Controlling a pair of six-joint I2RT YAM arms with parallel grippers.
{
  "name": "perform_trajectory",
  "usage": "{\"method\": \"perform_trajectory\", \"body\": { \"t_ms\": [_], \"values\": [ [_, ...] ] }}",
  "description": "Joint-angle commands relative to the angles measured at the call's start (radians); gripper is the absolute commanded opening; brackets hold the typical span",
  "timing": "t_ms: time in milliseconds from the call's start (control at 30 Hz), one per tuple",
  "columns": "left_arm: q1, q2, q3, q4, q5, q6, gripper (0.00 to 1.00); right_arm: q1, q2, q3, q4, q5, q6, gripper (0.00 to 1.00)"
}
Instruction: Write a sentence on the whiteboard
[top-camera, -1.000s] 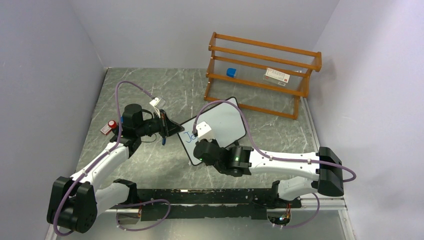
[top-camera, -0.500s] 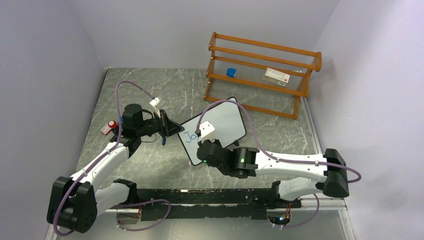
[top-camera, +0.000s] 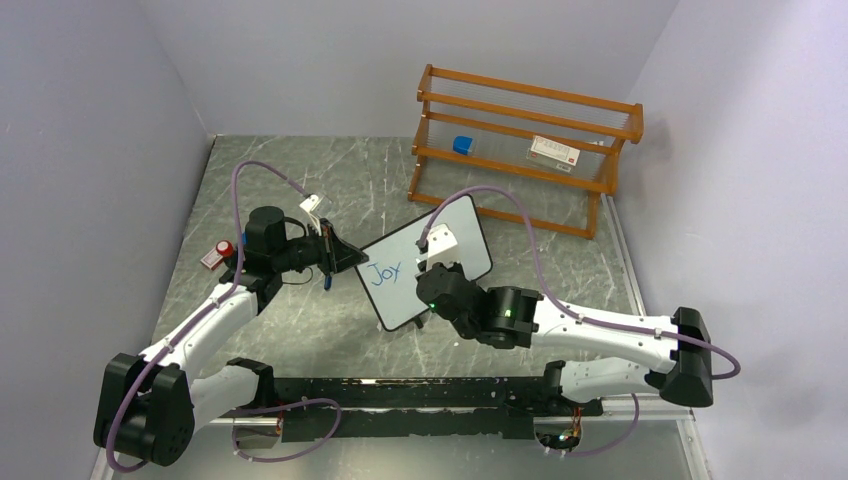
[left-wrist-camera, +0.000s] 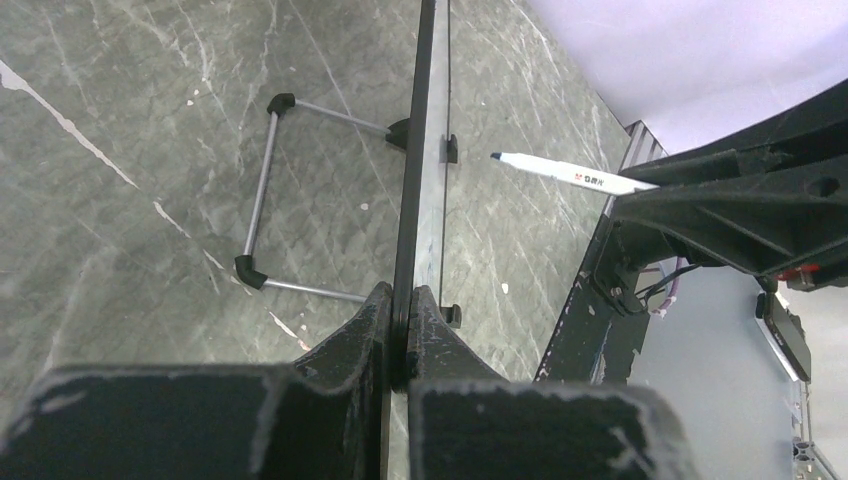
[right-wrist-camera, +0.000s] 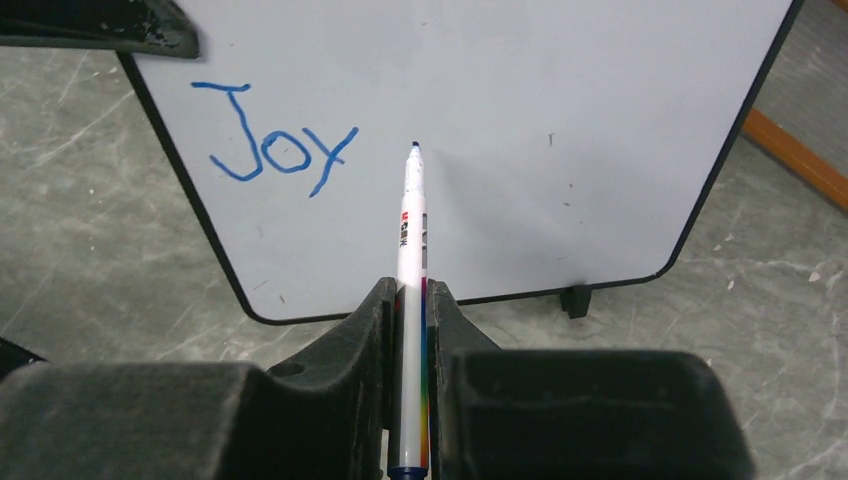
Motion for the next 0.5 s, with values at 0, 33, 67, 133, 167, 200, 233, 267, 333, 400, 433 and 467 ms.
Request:
{"method": "perform_trajectory", "body": {
  "t_ms": [0, 33, 67, 133, 167, 200, 233, 267, 333, 400, 433, 467],
  "values": [
    [0.010, 0.020, 0.005, -0.075, -0.099, 0.071, 0.05, -0.027, -0.020, -0.015, 0.062, 0.010, -0.037, 0.00],
    [0.011, 0.020, 0.005, -0.075, -0.099, 0.071, 0.05, -0.031, -0.018, -0.017, 0.069, 0.005, -0.042, 0.00],
    [0.011, 0.021, 0.005, -0.074, -0.099, 0.071, 0.05, -0.036, -0.017, -0.018, 0.075, 0.002, -0.045, 0.00],
    [0.012, 0.023, 0.004, -0.073, -0.098, 0.069, 0.05, -0.045, -0.013, -0.023, 0.092, -0.010, -0.053, 0.00],
    [0.013, 0.023, 0.004, -0.073, -0.097, 0.068, 0.05, -0.049, -0.009, -0.025, 0.097, -0.012, -0.056, 0.00],
    [0.013, 0.025, 0.004, -0.070, -0.095, 0.068, 0.05, -0.052, -0.007, -0.026, 0.103, -0.018, -0.060, 0.00],
    [0.013, 0.026, 0.004, -0.070, -0.094, 0.067, 0.05, -0.054, -0.004, -0.028, 0.109, -0.022, -0.063, 0.00],
    [0.013, 0.029, 0.004, -0.069, -0.093, 0.067, 0.05, -0.056, -0.001, -0.028, 0.114, -0.023, -0.063, 0.00],
    [0.014, 0.031, 0.004, -0.068, -0.092, 0.065, 0.05, -0.062, 0.005, -0.029, 0.121, -0.030, -0.068, 0.00],
    [0.014, 0.033, 0.004, -0.067, -0.090, 0.065, 0.05, -0.068, 0.009, -0.027, 0.129, -0.034, -0.073, 0.00],
    [0.014, 0.032, 0.003, -0.067, -0.089, 0.064, 0.05, -0.070, 0.010, -0.028, 0.135, -0.039, -0.076, 0.00],
    [0.014, 0.032, 0.002, -0.064, -0.088, 0.063, 0.05, -0.075, 0.013, -0.027, 0.140, -0.046, -0.080, 0.00]
  ]
}}
